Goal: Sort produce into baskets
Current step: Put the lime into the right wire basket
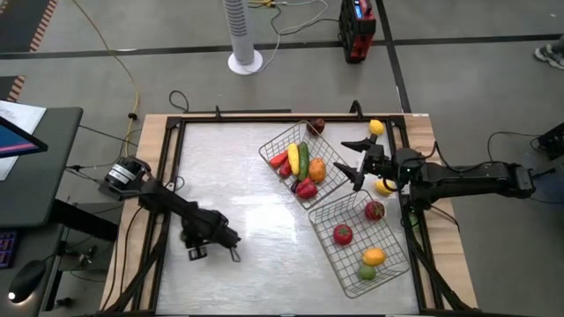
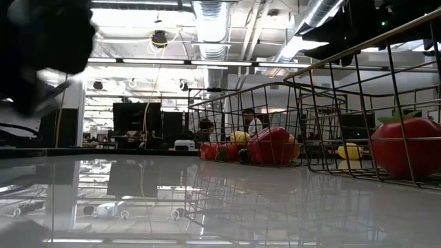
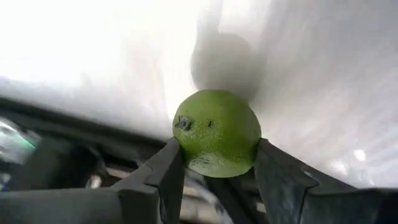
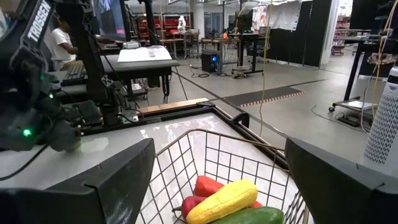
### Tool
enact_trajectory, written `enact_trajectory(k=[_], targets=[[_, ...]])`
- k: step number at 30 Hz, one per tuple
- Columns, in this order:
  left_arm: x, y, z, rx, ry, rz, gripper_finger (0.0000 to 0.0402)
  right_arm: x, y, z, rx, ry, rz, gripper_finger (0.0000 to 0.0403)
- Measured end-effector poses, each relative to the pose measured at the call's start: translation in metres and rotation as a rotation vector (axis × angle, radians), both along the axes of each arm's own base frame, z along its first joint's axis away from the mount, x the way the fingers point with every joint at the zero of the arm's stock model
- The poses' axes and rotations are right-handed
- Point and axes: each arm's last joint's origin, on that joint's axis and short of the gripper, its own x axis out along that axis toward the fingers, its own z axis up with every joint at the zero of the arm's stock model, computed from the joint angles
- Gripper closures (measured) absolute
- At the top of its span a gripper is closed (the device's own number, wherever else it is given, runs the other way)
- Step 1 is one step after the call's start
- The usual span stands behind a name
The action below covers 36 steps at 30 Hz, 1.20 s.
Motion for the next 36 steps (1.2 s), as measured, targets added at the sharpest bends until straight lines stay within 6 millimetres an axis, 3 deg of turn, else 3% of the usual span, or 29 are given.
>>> enact_trajectory(k=[8,14,20,31,36], targets=[[0.063,0.010,0.039,0.135,-0.436,-0.134,0.0249,0.000,0.000,0.000,0.015,-0.006,0.001,0.0017],[0.116,0.018,0.066,0.118,-0.871,-0.227,0.0249,0.000,0.000,-0.001,0.028,-0.003,0.002,0.0017],[0.156,0.025,0.095,0.055,-1.269,-0.348,0.0248,0.001,0.002,-0.001,0.053,-0.008,0.074,0.0017],[0.187,0.058,0.128,0.037,-1.692,-0.394,0.0248,-0.003,0.003,-0.004,0.082,0.024,0.079,0.0017],[0.198,0.065,0.123,0.046,-1.761,-0.460,0.0248,-0.009,0.003,-0.002,0.084,0.021,0.077,0.0017]])
